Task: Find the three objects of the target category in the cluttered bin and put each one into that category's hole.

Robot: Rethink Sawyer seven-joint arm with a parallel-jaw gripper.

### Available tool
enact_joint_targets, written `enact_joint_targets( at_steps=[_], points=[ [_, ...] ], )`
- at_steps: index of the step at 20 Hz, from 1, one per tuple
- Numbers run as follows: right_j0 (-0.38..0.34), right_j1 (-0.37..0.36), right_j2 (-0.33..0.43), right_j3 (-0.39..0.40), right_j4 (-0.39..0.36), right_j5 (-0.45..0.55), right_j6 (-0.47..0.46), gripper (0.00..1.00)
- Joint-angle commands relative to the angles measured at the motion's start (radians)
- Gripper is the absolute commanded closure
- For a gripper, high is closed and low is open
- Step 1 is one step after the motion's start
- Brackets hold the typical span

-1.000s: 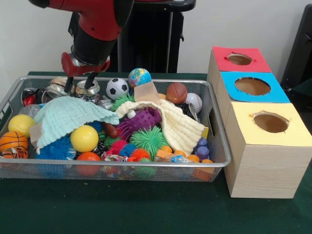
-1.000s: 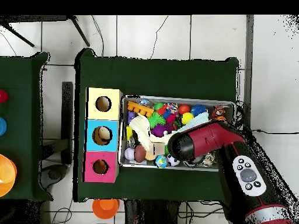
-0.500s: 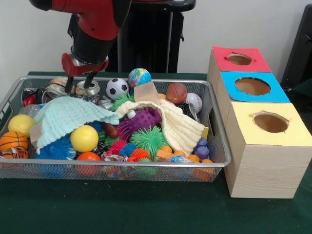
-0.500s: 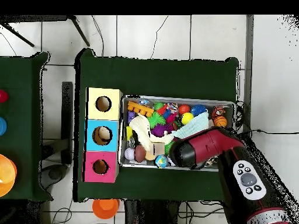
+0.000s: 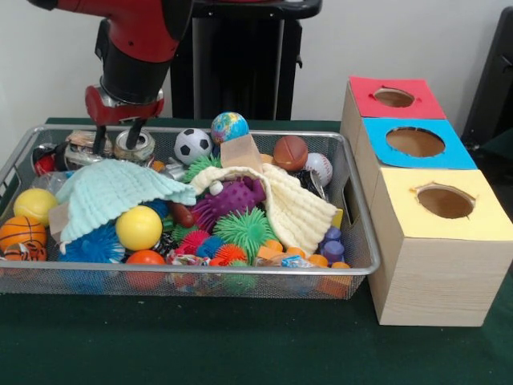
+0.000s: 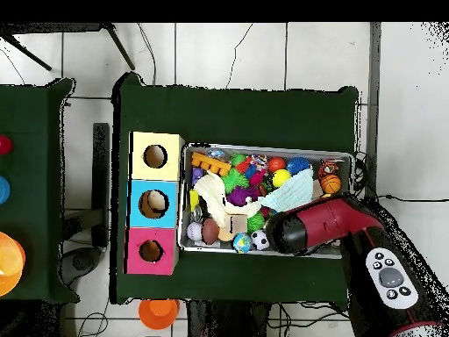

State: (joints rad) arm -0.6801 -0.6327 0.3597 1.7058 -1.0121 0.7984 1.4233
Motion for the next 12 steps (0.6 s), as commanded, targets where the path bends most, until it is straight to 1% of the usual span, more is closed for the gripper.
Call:
enact_joint_targets(
  at_steps=[1,12],
  points=[
    [-0.028,0.013,0.082,0.036,-0.010,-0.120,-0.143,0.00],
    [-0.074,0.021,0.130,0.059,0.037,-0.223,-0.085,0.00]
  ],
)
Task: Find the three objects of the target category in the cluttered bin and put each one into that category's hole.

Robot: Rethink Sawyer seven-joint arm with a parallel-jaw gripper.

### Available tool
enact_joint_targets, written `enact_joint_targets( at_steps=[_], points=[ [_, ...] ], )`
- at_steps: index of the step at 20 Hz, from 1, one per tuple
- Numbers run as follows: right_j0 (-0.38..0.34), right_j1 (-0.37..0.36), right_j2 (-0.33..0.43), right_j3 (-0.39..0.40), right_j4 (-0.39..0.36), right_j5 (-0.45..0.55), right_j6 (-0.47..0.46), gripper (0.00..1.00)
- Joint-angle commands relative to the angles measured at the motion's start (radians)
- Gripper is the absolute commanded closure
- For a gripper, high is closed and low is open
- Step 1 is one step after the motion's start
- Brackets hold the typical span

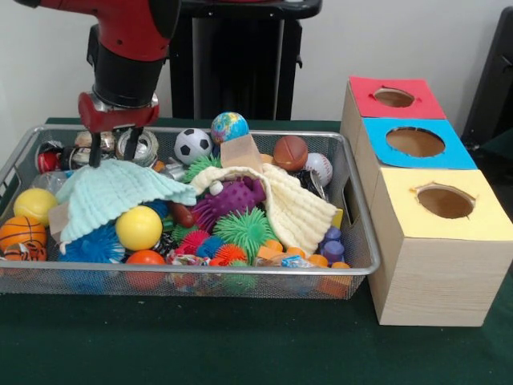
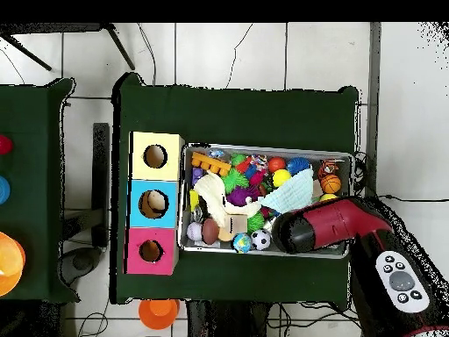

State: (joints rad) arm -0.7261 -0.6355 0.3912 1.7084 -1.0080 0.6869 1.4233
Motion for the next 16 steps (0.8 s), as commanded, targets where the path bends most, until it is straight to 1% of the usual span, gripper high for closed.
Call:
enact_joint_targets(
  at_steps=[1,10,11,13,14,16],
  points=[
    [-0.033,0.026,0.102,0.058,0.040,-0.128,-0.070,0.00],
    [-0.020,0.023,0.088,0.056,0.041,-0.154,-0.049,0.00],
    [-0.006,0.021,0.078,0.051,0.029,-0.139,-0.058,0.00],
    [-0.003,0.021,0.073,0.055,0.021,-0.138,-0.064,0.00],
    [-0.003,0.021,0.073,0.058,0.020,-0.141,-0.064,1.00],
    [-0.003,0.021,0.073,0.059,0.016,-0.143,-0.068,1.00]
  ],
)
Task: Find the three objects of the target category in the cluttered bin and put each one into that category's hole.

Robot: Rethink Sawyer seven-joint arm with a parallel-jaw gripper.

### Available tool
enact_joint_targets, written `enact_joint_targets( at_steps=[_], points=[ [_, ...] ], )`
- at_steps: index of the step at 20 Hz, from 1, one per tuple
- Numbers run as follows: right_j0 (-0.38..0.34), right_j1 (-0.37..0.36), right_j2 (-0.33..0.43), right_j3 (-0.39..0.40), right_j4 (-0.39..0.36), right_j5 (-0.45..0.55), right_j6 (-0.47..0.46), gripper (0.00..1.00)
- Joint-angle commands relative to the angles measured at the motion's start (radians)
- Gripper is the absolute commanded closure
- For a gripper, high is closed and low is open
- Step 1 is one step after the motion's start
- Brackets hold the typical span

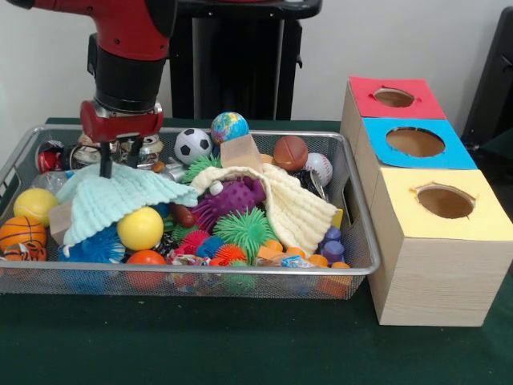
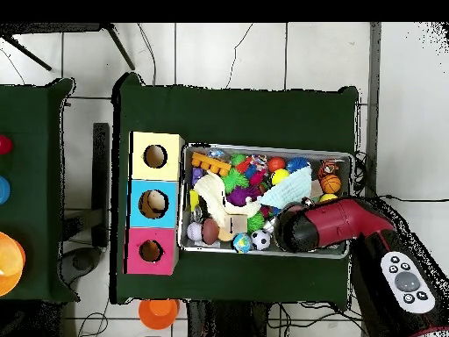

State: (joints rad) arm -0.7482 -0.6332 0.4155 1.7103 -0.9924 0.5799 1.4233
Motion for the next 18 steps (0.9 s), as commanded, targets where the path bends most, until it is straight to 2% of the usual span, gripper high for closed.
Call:
enact_joint_targets(
  at_steps=[1,10,13,18],
  points=[
    [0.017,0.018,0.050,0.058,0.002,-0.036,-0.070,1.00],
    [0.020,0.020,0.053,0.057,0.003,-0.029,-0.078,1.00],
    [0.012,0.008,0.060,0.072,0.040,-0.004,-0.074,1.00],
    [0.027,-0.081,0.081,0.124,0.142,0.078,-0.075,1.00]
  ],
)
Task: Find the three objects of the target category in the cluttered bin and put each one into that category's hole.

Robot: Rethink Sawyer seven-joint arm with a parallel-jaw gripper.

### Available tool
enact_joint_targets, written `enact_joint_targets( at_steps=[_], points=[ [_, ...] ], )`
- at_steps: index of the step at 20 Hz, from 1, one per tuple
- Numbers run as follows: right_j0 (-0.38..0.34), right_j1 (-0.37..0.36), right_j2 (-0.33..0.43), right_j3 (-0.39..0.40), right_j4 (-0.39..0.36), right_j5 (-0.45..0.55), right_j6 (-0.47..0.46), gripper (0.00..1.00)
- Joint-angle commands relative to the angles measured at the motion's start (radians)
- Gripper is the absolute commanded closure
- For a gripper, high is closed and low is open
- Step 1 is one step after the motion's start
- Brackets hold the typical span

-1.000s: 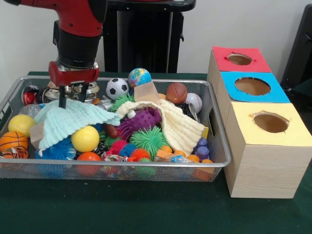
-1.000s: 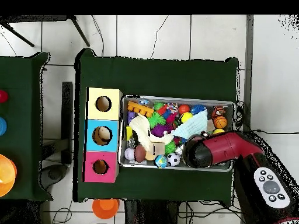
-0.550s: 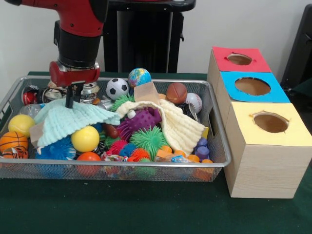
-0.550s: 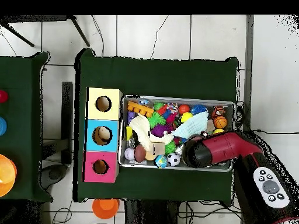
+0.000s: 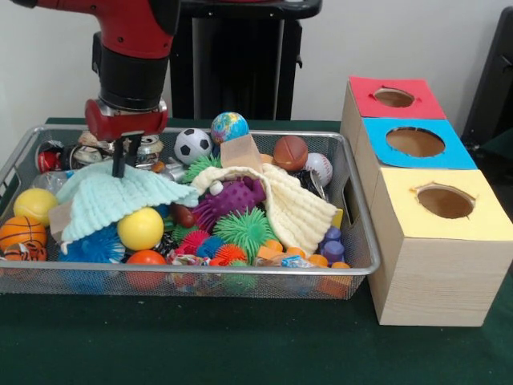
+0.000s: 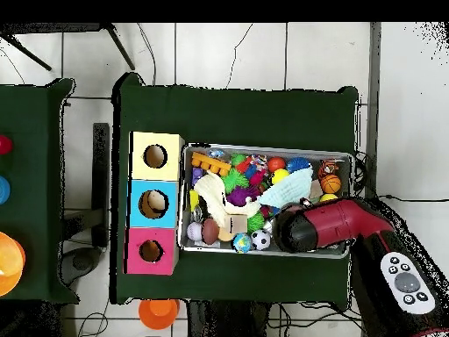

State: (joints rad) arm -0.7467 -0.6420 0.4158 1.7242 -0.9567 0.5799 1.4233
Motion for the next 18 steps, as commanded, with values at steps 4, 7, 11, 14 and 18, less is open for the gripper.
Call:
enact_joint_targets(
  at_steps=[4,7,11,14,18],
  points=[
    [0.058,-0.174,0.075,0.149,0.181,0.156,-0.096,1.00],
    [0.084,-0.211,0.059,0.169,0.195,0.155,-0.081,1.00],
    [0.118,-0.245,0.052,0.192,0.222,0.142,-0.041,1.00],
    [0.161,-0.266,0.034,0.190,0.236,0.157,-0.015,1.00],
    [0.211,-0.283,0.008,0.200,0.250,0.154,0.030,1.00]
  ],
)
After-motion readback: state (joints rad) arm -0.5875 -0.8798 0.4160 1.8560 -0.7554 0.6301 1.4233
